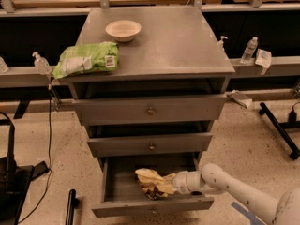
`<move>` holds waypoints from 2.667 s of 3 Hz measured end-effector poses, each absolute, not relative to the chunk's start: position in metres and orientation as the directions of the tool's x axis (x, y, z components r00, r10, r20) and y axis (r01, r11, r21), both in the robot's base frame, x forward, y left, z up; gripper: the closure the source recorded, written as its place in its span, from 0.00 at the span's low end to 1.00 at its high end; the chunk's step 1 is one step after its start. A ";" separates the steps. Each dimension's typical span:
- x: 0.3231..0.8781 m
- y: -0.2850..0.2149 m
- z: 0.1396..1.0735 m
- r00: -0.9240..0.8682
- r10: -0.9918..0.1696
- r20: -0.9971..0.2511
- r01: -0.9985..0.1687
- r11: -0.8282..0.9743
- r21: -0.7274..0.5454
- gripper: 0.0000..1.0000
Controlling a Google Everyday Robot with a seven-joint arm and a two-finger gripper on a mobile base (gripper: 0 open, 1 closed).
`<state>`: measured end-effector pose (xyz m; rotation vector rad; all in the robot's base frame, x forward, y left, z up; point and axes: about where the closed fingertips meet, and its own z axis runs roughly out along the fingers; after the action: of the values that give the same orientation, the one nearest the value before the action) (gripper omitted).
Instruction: Pick brown chip bag from bottom drawer and place on counter
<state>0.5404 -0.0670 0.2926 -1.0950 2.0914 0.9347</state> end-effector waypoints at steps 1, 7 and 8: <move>0.551 -0.064 0.339 -0.430 -0.279 -0.859 -0.879 0.347 0.327 0.93; 0.609 -0.121 0.706 0.043 -0.343 -0.938 -0.960 0.246 -0.134 1.00; 0.625 -0.126 0.768 0.101 -0.351 -0.931 -0.948 0.250 -0.197 1.00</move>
Offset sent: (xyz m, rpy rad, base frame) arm 0.0244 -0.0047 0.1640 0.4698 -0.2760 0.0233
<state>0.6251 -0.1262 0.7684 -1.2954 1.4526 0.7032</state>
